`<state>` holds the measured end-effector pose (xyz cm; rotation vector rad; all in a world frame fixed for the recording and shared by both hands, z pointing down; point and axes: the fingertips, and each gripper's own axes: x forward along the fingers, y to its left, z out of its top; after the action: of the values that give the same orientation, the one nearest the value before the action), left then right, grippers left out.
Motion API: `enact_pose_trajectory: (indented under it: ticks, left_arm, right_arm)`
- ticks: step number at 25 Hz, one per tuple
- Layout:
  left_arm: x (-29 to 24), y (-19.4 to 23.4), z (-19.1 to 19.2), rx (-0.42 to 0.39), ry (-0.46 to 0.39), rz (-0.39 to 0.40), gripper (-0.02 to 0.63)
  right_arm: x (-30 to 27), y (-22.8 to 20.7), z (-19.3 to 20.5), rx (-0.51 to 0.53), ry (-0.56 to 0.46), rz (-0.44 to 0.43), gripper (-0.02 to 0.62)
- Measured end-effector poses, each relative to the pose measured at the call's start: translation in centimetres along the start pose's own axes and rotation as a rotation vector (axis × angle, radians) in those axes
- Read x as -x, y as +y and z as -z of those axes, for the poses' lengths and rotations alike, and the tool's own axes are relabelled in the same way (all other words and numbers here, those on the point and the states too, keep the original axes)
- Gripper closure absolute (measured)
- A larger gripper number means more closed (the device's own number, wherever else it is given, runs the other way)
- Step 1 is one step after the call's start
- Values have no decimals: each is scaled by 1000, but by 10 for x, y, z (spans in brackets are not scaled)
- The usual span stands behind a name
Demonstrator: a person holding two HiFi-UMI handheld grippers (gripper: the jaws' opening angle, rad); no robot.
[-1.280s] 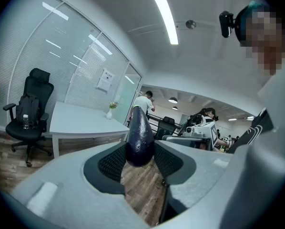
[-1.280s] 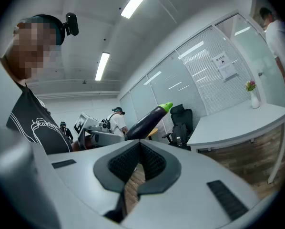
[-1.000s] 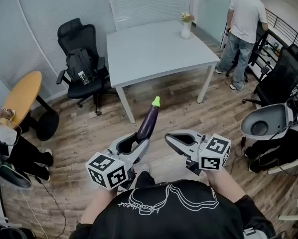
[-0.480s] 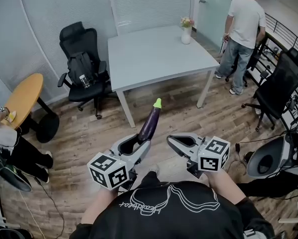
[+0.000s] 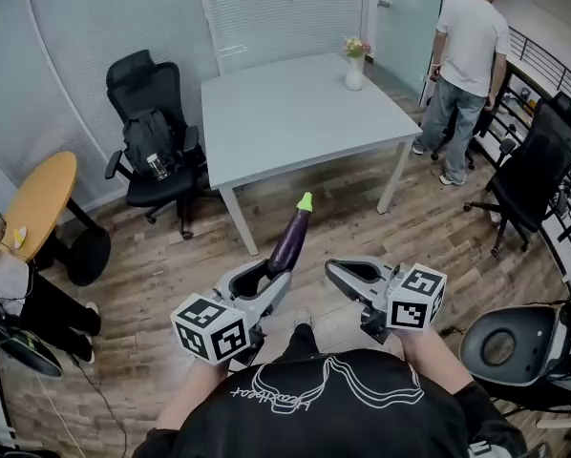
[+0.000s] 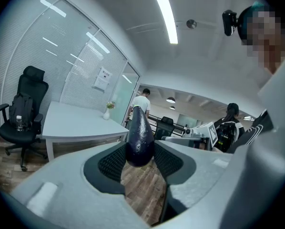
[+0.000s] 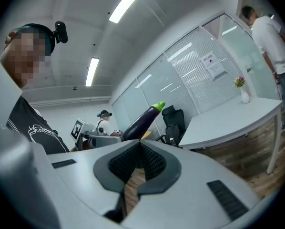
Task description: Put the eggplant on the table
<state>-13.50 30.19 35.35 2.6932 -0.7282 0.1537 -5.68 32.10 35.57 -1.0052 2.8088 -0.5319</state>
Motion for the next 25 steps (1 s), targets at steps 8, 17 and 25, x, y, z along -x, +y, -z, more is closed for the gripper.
enact_pose_trajectory:
  ticks: [8, 17, 25]
  left_arm:
    - [-52, 60, -23, 11, 20, 13, 414]
    - [-129, 154, -67, 50, 27, 11, 414]
    - [-190, 229, -103, 51, 16, 29, 414]
  right_arm:
    - [-44, -70, -20, -25, 9, 10, 586]
    - [-103, -174, -65, -44, 28, 51, 586]
    - [-150, -250, -99, -27, 21, 77, 586]
